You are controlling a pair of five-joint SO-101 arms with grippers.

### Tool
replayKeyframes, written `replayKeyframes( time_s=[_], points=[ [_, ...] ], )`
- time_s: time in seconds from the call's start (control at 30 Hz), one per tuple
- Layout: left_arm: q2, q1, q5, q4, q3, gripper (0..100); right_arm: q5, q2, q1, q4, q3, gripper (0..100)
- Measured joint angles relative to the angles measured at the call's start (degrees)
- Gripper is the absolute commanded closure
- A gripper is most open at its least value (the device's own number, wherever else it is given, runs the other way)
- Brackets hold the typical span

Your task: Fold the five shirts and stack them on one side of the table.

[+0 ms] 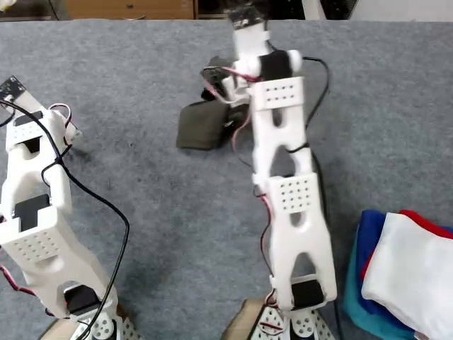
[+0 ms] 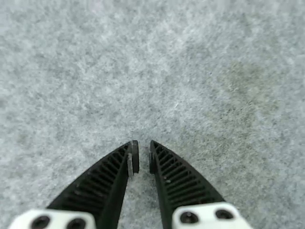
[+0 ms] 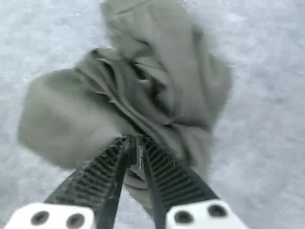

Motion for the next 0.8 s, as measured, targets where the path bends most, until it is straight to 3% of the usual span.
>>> replayKeyframes(
  time_s=[0.3, 0.8],
  points=[
    [0.0, 0.0, 0.0, 0.0, 0.0, 95, 0.97, 7.47, -13.45, 0.0, 9.76, 96.8],
    [0.0, 0.0, 0.0, 0.0, 0.0, 95, 0.88, 13.19, -14.77, -0.09, 9.14, 96.9]
  ],
)
